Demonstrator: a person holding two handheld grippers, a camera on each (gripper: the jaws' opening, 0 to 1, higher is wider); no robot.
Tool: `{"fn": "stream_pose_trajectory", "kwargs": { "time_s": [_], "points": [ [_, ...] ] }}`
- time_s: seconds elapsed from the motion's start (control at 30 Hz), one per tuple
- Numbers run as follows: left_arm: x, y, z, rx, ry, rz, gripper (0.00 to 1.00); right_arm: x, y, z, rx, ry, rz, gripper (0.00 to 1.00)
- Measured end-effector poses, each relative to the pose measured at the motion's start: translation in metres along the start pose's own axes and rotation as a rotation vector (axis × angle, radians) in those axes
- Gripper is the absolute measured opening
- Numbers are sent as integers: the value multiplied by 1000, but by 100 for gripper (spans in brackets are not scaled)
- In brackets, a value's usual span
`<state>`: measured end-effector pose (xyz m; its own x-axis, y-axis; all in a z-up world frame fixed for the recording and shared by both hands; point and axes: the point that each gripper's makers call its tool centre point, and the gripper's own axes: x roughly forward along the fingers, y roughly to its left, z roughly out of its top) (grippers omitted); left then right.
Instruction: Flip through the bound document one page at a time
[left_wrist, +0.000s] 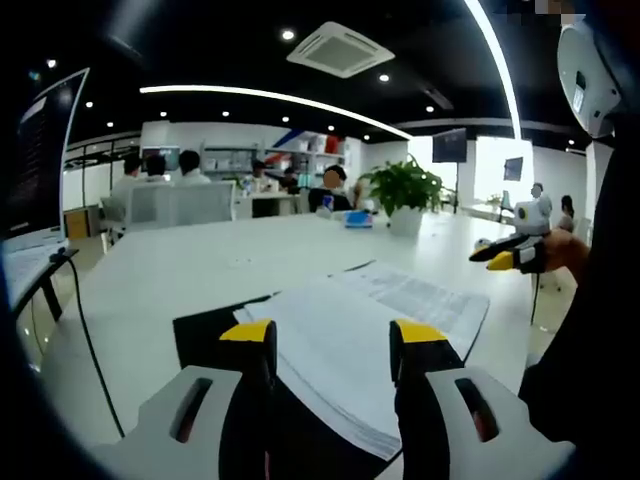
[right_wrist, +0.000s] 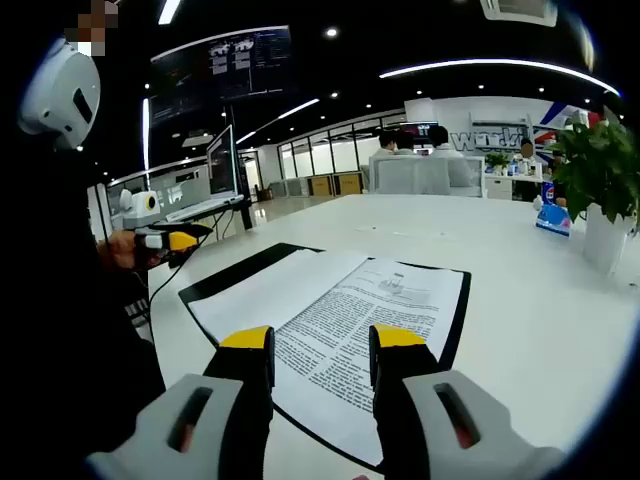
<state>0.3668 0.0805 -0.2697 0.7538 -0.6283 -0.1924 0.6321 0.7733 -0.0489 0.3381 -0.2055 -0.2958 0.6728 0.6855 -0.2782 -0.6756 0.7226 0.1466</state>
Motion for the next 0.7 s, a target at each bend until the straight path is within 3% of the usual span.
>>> {"fn": "stream_pose_trajectory", "kwargs": {
  "time_s": [0.13, 0.3, 0.47, 0.7],
  "points": [
    [2, 0, 6, 8, -12, -9, 44, 2, -4, -5, 8, 20, -8, 38],
    [6, -3, 5, 29, -1, -20, 49, 4, -2, -6, -4, 31, 3, 38],
    [10, -11, -5, 35, 57, -42, 52, 4, -4, -8, -1, 36, 1, 38],
    [12, -22, -3, 21, 46, -76, 46, 3, -11, -12, 19, 35, -19, 38]
  ]
}}
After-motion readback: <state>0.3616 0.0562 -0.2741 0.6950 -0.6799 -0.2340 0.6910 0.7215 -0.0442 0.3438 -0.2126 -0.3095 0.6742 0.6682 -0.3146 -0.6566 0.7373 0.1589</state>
